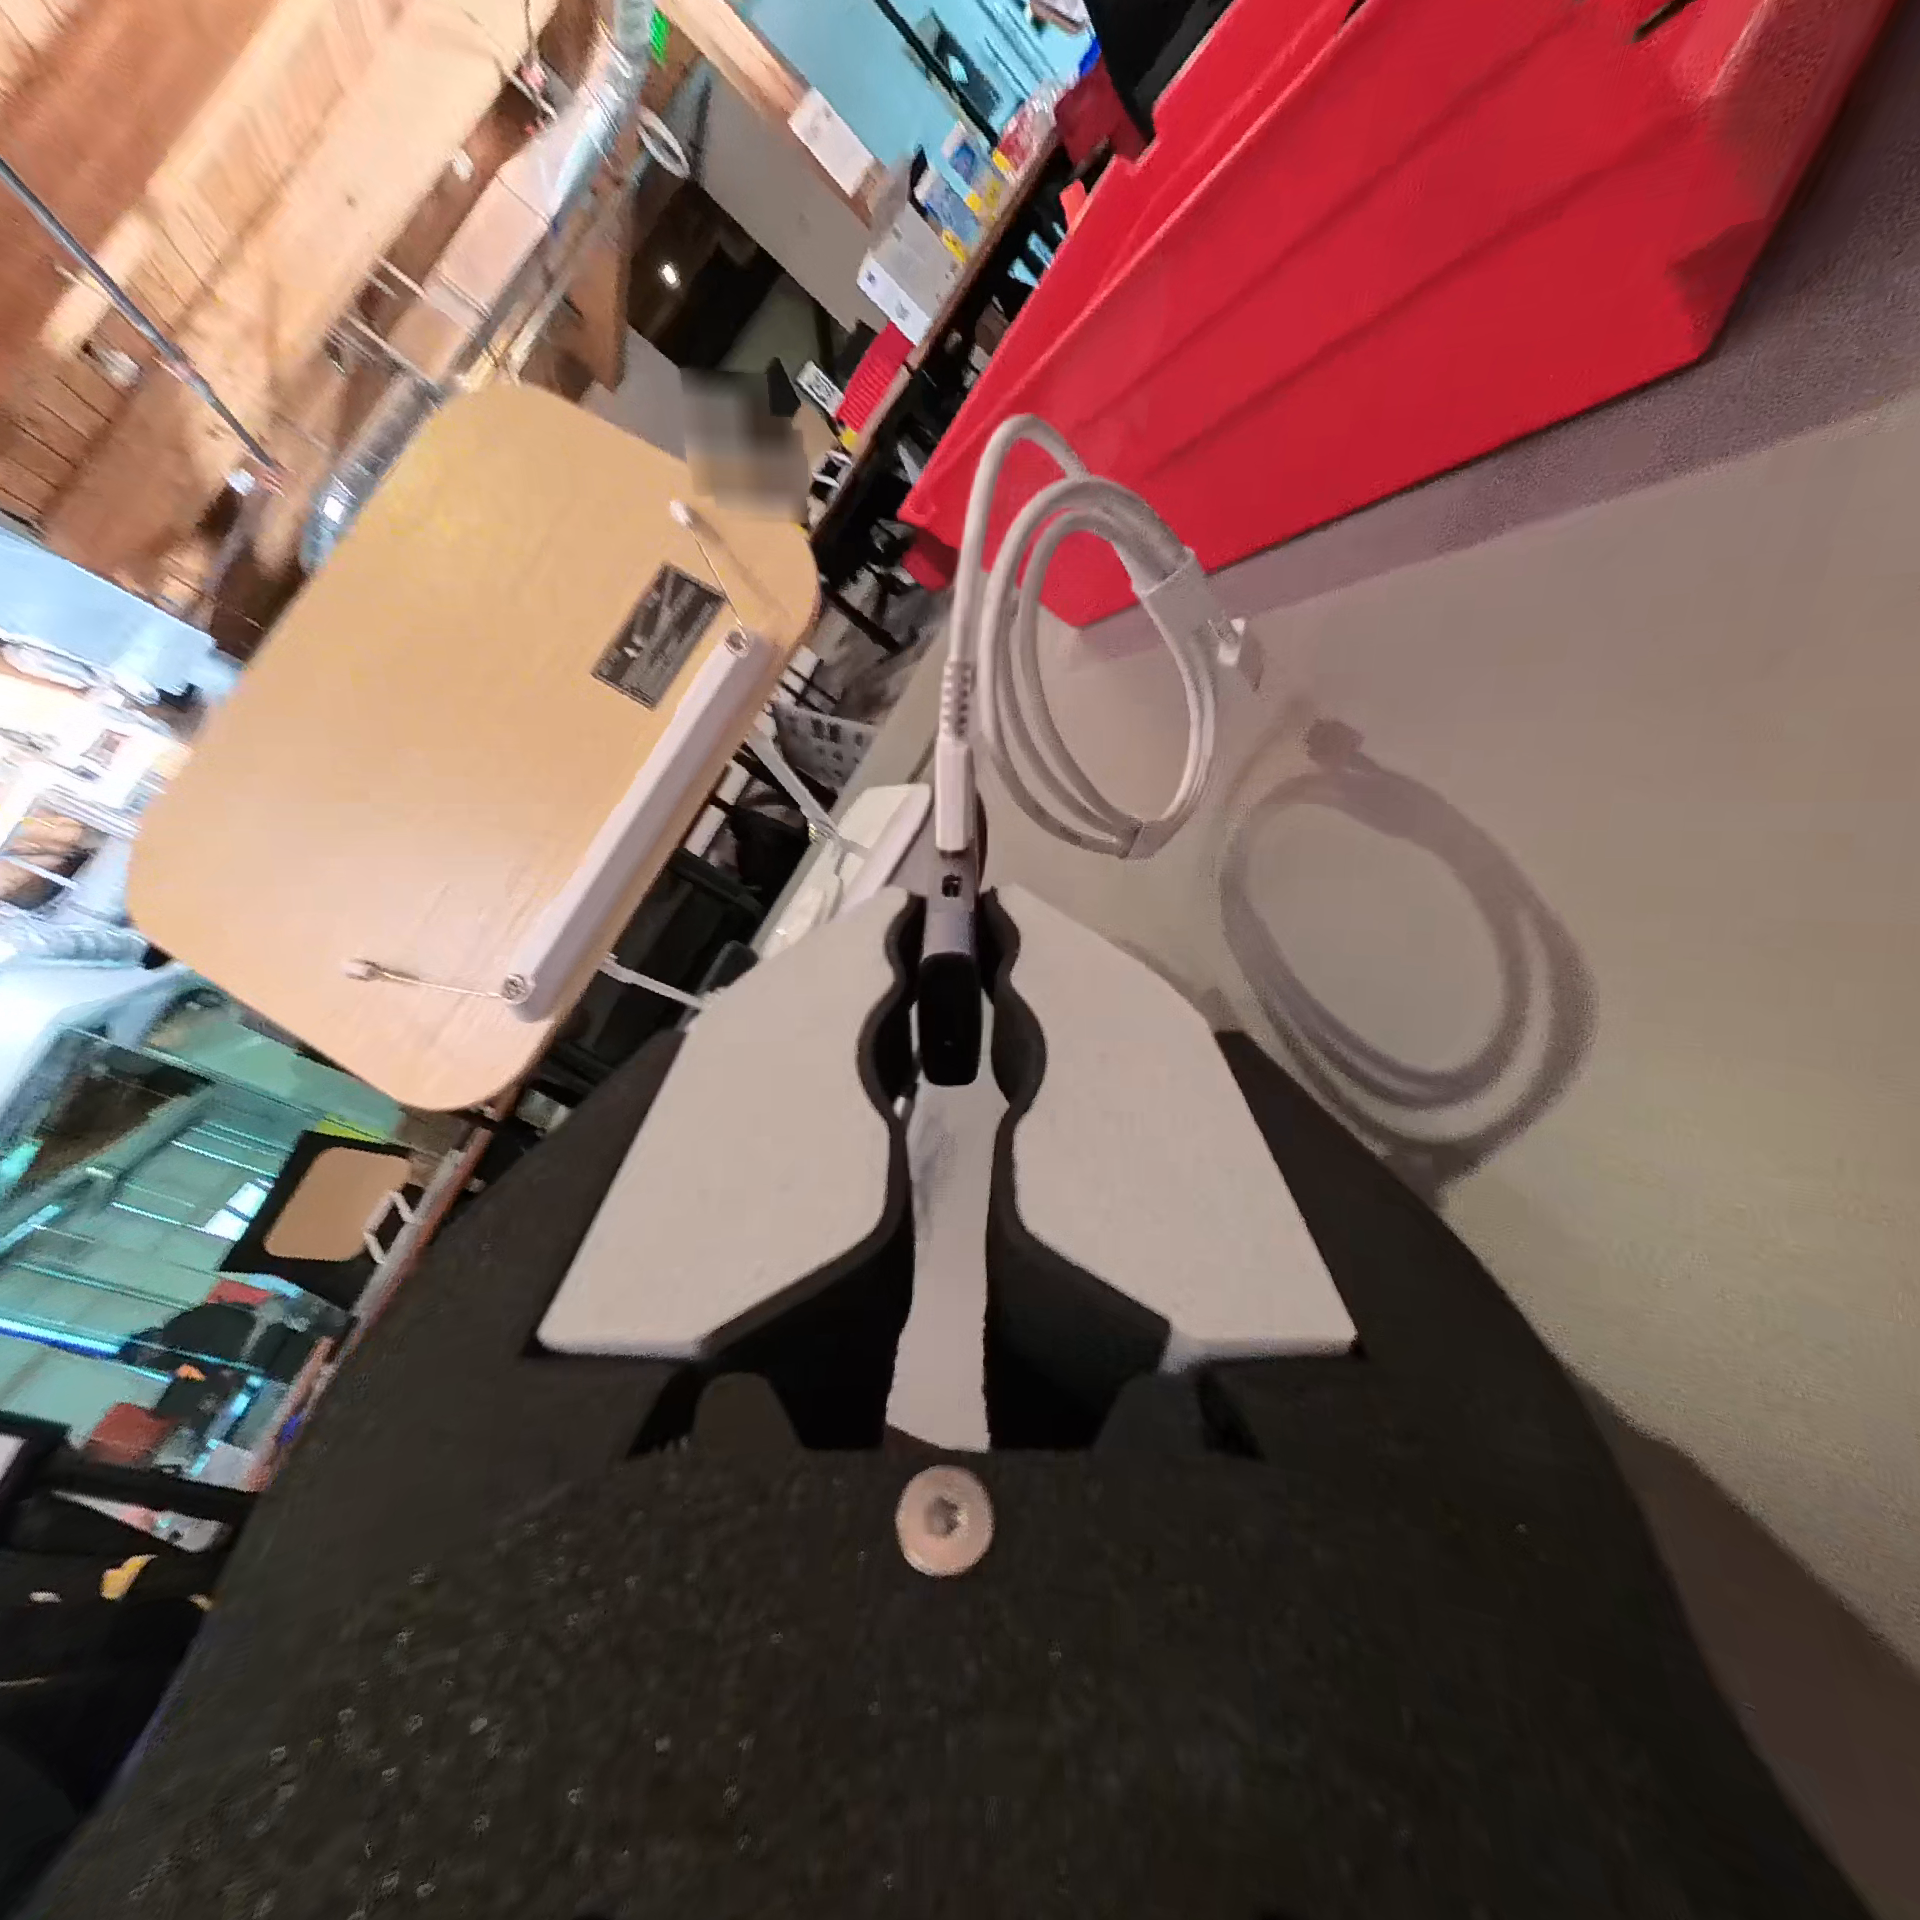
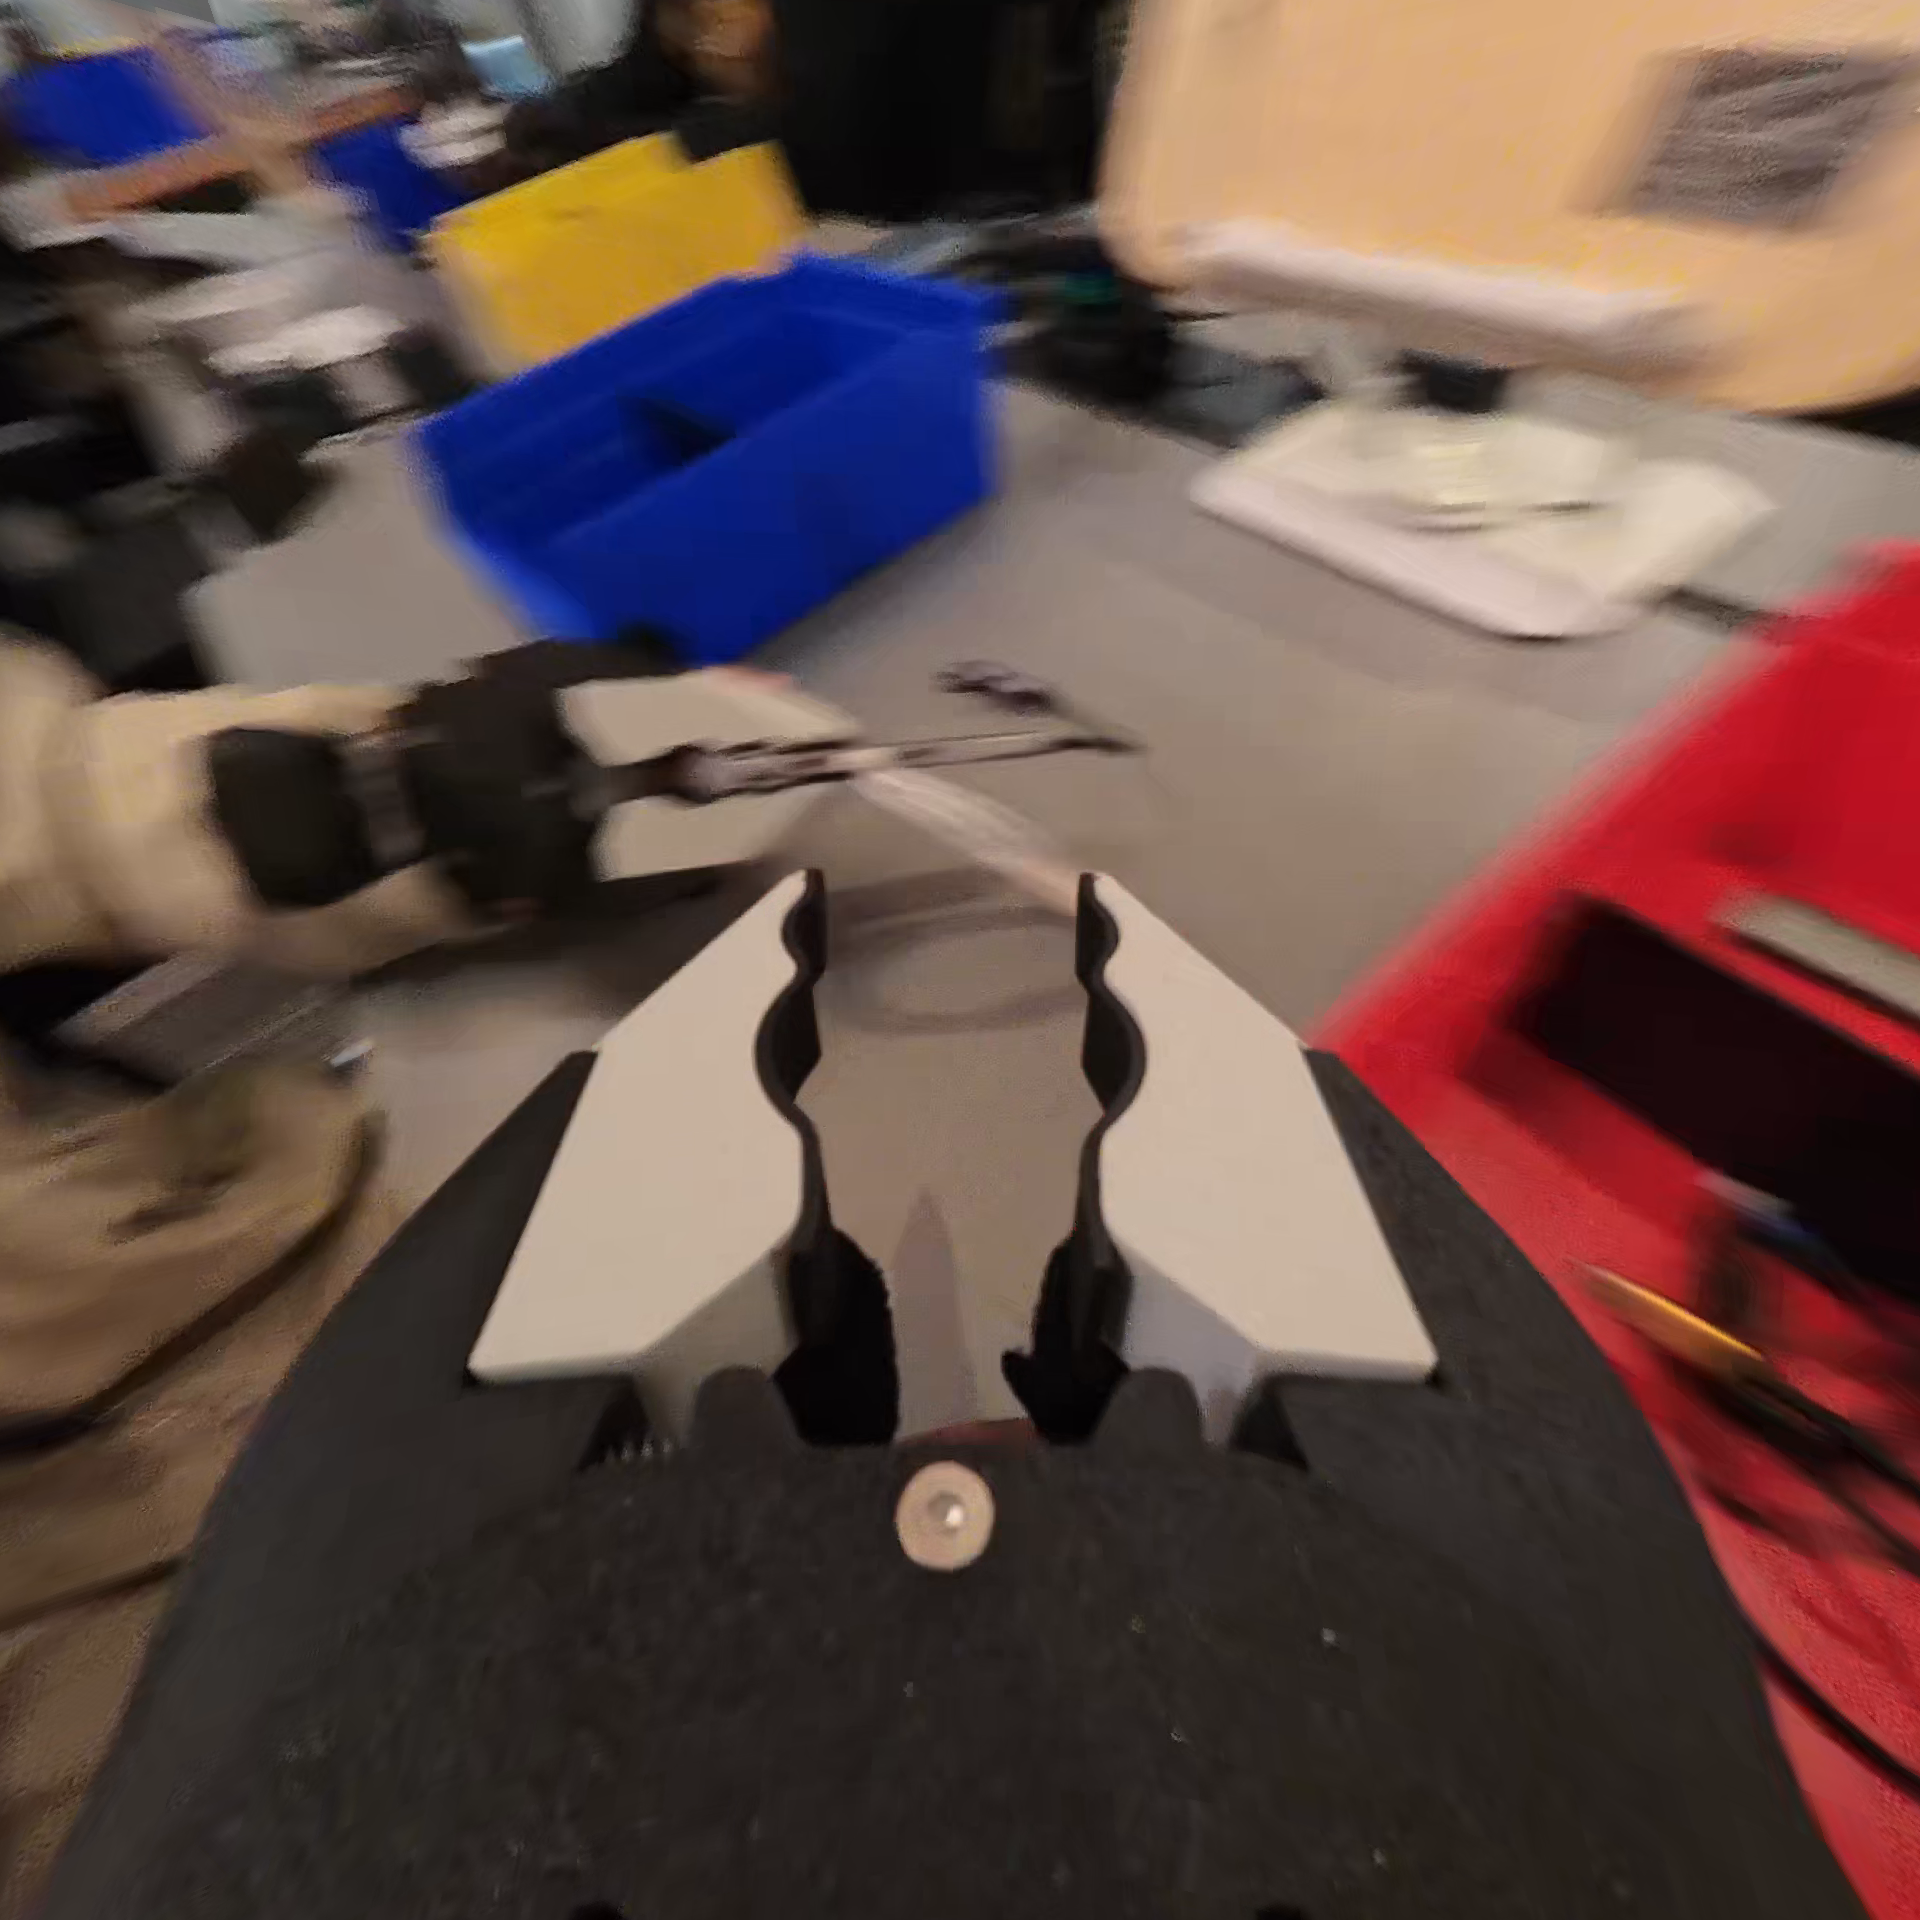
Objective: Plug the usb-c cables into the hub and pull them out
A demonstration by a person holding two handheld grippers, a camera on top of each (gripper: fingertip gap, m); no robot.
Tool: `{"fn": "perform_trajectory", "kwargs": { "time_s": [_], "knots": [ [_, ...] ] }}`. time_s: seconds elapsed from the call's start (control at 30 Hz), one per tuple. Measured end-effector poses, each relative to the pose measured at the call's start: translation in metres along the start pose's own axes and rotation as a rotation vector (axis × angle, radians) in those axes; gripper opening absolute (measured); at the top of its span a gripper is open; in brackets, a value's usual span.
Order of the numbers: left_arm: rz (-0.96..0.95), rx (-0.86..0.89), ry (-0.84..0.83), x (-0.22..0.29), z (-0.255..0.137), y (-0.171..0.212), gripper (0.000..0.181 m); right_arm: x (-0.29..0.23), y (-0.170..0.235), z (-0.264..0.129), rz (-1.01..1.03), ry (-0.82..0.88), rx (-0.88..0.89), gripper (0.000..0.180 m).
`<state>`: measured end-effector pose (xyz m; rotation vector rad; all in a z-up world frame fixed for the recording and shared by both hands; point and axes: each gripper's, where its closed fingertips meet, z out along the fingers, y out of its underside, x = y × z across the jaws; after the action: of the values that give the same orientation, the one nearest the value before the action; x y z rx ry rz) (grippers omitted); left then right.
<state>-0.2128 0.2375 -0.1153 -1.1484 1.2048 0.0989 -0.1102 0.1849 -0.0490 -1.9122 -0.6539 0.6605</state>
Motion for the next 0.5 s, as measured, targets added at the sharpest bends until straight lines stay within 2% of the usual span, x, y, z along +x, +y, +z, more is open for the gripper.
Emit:
{"fn": "perform_trajectory", "kwargs": {
  "time_s": [0.03,0.07,0.13,0.23,0.33,0.5],
  "knots": [
    [0.017,0.017,-0.016,-0.001,-0.002,-0.004,0.009,-0.035,0.010,0.014,-0.018,-0.138,-0.028,0.048],
    [0.030,0.032,-0.026,-0.001,-0.004,-0.007,0.009,-0.058,0.021,0.030,-0.027,-0.207,-0.051,0.048],
    [0.049,0.063,-0.043,-0.001,-0.008,-0.014,0.009,-0.059,0.034,0.061,-0.026,-0.117,-0.016,0.048],
    [0.066,0.102,-0.071,-0.001,-0.014,-0.026,0.009,-0.055,0.016,0.074,-0.015,-0.013,0.181,0.039],
    [0.047,0.140,-0.074,-0.001,-0.020,-0.036,0.009,-0.048,0.010,0.078,-0.039,0.034,0.189,0.037],
    [0.045,0.168,-0.053,0.006,-0.023,-0.045,0.009,-0.053,0.010,0.080,-0.093,0.009,0.191,0.029]
  ]
}}
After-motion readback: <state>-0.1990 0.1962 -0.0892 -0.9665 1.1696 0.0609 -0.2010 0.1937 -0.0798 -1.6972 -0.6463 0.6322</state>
